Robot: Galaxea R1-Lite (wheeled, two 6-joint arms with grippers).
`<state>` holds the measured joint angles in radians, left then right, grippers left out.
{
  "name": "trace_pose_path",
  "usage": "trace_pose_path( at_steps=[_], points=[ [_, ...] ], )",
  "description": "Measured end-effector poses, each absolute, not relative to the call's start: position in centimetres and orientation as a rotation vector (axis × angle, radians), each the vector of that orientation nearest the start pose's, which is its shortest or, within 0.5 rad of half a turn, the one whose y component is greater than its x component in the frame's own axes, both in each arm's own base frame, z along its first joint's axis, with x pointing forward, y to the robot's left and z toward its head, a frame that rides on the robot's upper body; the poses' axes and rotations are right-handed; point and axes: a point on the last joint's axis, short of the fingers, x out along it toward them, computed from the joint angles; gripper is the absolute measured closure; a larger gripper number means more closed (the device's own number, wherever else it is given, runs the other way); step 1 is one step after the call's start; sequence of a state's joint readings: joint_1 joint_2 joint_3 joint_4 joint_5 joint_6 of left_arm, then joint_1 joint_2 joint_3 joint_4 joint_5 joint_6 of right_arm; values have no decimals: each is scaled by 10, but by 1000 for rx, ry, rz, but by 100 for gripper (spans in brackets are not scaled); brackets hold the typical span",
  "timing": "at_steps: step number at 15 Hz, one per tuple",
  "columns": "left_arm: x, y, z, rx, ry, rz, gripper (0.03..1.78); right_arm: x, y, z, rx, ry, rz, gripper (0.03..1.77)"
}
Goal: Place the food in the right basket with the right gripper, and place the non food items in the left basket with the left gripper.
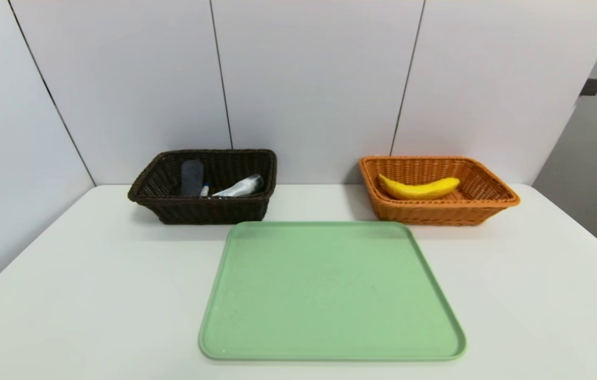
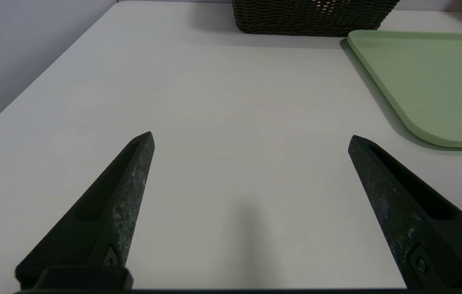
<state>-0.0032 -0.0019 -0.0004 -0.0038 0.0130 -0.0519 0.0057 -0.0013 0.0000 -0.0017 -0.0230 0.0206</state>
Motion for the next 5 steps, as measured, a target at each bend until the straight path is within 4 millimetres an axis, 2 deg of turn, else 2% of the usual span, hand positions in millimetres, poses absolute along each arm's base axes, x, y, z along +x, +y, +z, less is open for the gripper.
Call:
trace_pose_path(
  at_steps=[5],
  points=[
    [-23, 0, 76, -58, -6, 11, 12, -23, -1, 76, 24, -4, -18, 9]
  ],
)
